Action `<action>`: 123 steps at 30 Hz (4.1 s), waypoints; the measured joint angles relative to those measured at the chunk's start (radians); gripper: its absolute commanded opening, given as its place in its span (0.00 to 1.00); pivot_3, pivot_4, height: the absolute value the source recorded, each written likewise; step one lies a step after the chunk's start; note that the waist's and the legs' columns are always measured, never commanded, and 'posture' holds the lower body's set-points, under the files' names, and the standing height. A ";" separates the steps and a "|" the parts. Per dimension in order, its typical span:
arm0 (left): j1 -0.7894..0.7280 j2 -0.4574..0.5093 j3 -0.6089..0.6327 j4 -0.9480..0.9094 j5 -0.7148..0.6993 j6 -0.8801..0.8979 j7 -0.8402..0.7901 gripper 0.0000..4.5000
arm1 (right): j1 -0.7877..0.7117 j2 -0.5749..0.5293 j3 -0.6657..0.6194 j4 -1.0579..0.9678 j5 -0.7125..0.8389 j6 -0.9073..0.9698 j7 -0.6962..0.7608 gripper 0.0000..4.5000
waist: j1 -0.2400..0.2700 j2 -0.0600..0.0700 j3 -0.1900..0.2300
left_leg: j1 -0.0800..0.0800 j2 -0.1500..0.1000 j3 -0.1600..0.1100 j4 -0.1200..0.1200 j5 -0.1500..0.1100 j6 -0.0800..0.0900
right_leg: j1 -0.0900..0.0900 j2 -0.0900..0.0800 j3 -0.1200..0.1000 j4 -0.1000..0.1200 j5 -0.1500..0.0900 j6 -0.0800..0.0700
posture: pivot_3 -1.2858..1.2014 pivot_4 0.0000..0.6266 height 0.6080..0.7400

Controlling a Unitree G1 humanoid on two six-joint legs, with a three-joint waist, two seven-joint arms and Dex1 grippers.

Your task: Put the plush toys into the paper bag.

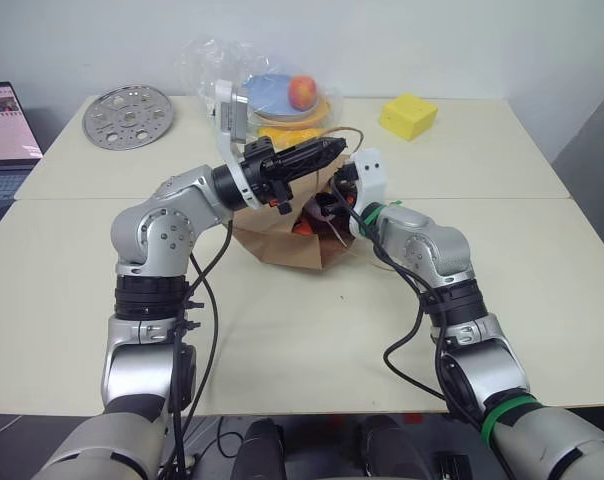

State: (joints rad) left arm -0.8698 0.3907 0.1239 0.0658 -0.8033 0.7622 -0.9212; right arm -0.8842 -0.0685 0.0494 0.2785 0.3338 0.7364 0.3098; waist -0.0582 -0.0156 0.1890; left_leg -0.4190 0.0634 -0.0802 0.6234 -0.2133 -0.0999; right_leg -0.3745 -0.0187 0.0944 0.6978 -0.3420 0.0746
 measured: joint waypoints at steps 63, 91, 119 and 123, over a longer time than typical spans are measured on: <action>-0.030 -0.038 0.053 0.079 0.033 -0.090 0.065 0.00 | 0.511 0.193 -0.651 -0.692 0.966 0.516 -0.732 0.01 | 0.001 0.001 0.000 | 0.000 0.000 0.000 -0.006 0.000 0.000 | -0.001 0.000 0.001 -0.002 0.000 0.000 | 0.52 0.24 1.00; -0.011 -0.031 0.040 0.058 0.036 -0.088 0.076 0.00 | 0.685 -0.099 -0.327 -0.606 1.178 0.128 -0.734 1.00 | 0.001 0.000 0.000 | 0.000 0.000 0.001 -0.007 0.000 0.000 | -0.001 0.000 0.001 -0.004 0.000 0.000 | 0.52 0.24 1.00; -0.007 -0.029 0.040 0.044 0.040 -0.086 0.079 0.00 | 0.587 -0.161 -0.282 -0.578 1.140 0.015 -0.649 0.01 | 0.002 0.000 0.000 | 0.000 0.000 0.001 -0.007 0.000 0.000 | -0.001 0.000 0.001 -0.004 0.000 0.000 | 0.52 0.24 1.00; -0.010 -0.016 0.039 0.047 0.046 -0.084 0.075 0.00 | 0.466 -0.224 -0.288 -0.610 1.172 0.015 -0.619 0.01 | 0.000 0.001 0.000 | 0.001 0.000 0.001 -0.007 0.000 0.000 | -0.001 0.000 0.002 -0.003 0.000 0.000 | 0.52 0.24 1.00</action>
State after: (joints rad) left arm -0.8798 0.3750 0.1630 0.1125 -0.7575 0.6778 -0.8459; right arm -0.4184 -0.2925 -0.2386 -0.3312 1.5056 0.7515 -0.3096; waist -0.0581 -0.0150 0.1894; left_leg -0.4184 0.0635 -0.0790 0.6163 -0.2132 -0.0998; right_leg -0.3756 -0.0183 0.0961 0.6947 -0.3423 0.0745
